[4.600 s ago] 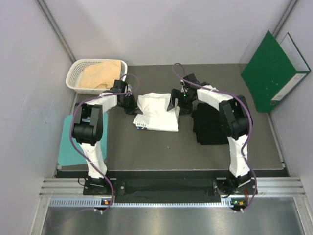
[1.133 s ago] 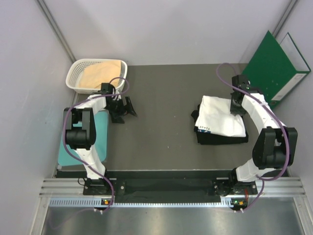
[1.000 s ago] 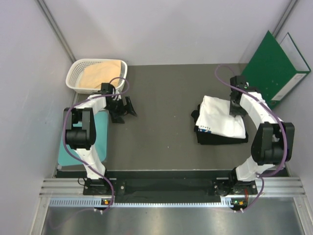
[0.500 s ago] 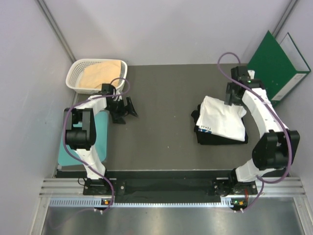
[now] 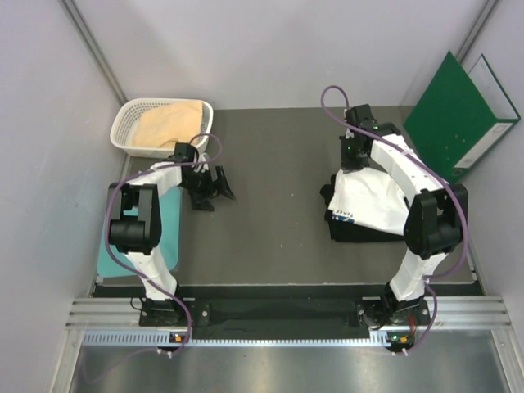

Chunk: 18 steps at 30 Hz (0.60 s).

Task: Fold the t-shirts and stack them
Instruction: Smooth out wrinkles on the folded tshirt

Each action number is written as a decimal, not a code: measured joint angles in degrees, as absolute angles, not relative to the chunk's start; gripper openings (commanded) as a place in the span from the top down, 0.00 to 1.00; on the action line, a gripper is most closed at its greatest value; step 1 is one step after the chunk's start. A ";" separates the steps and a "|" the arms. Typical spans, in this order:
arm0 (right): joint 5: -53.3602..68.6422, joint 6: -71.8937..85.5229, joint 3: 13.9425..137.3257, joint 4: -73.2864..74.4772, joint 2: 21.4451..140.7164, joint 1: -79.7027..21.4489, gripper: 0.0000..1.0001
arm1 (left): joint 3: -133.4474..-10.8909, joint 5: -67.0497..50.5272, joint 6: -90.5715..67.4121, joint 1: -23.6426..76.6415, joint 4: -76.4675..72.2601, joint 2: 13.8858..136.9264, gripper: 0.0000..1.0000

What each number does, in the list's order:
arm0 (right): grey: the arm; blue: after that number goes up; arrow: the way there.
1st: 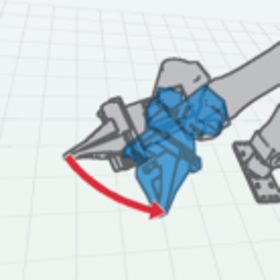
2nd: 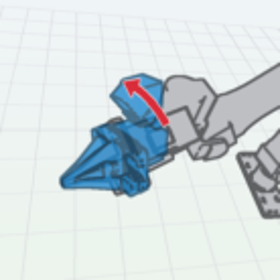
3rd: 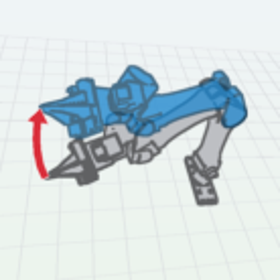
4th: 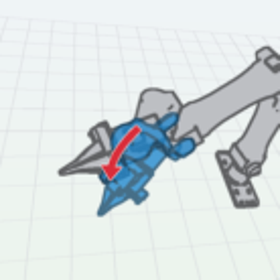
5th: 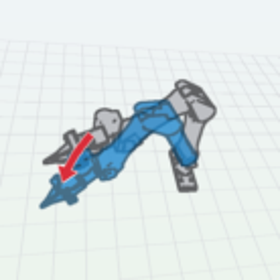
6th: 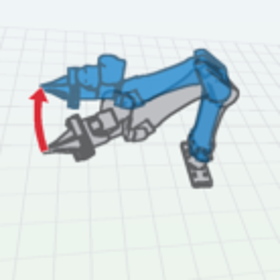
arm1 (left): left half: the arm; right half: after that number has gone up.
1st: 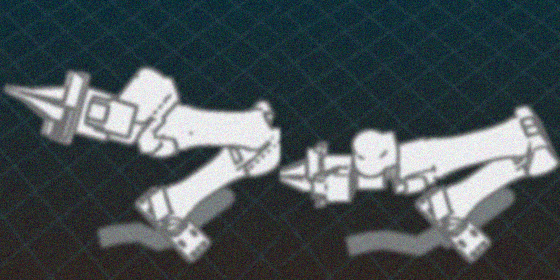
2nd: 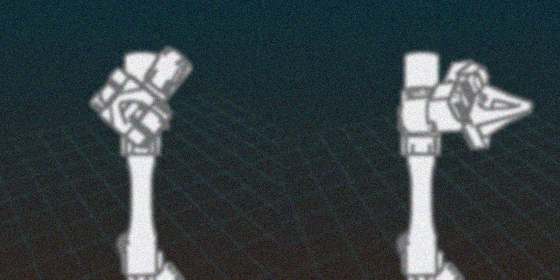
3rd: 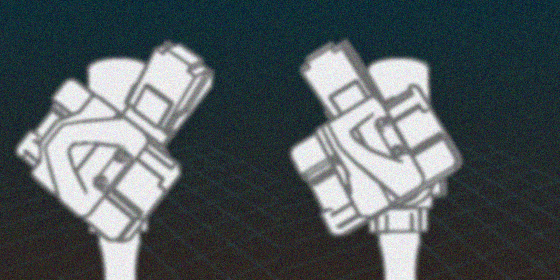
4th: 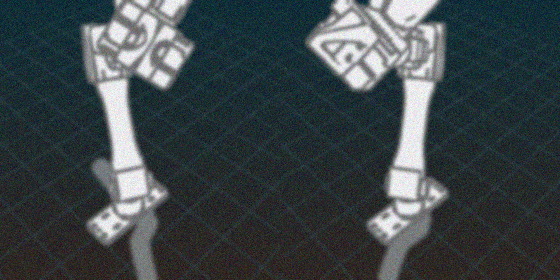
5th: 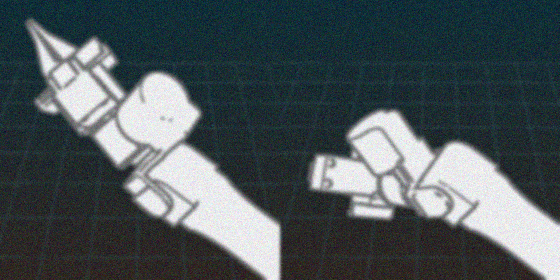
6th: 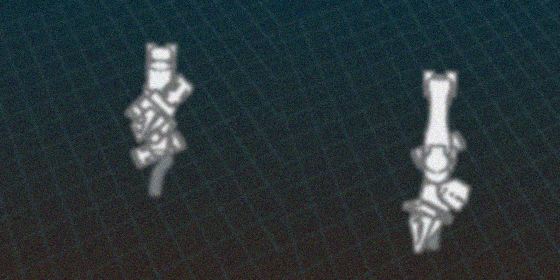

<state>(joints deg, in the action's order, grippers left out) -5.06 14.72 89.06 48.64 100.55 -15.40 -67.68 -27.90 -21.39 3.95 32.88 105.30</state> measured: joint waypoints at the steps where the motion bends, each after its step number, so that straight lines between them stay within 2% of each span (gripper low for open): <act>1: -4.10 14.94 89.06 48.77 101.56 -15.38 1.00 | -67.64 -27.86 -21.61 4.23 32.93 105.23 0.01; 6: -0.75 16.16 88.86 49.08 102.28 -15.38 1.00 | -68.77 -28.91 -23.83 9.10 33.34 105.27 0.01; 11: -0.89 17.82 85.78 48.95 99.96 -15.38 1.00 | -82.46 -32.29 -27.42 22.70 31.68 107.31 0.02; 14: -2.44 18.63 84.64 49.23 97.45 -15.20 1.00 | -90.04 -35.29 -31.11 29.82 26.00 109.36 0.05; 18: -4.40 19.16 83.81 49.58 94.50 -14.02 1.00 | -94.15 -38.52 -36.69 36.60 19.11 113.12 0.09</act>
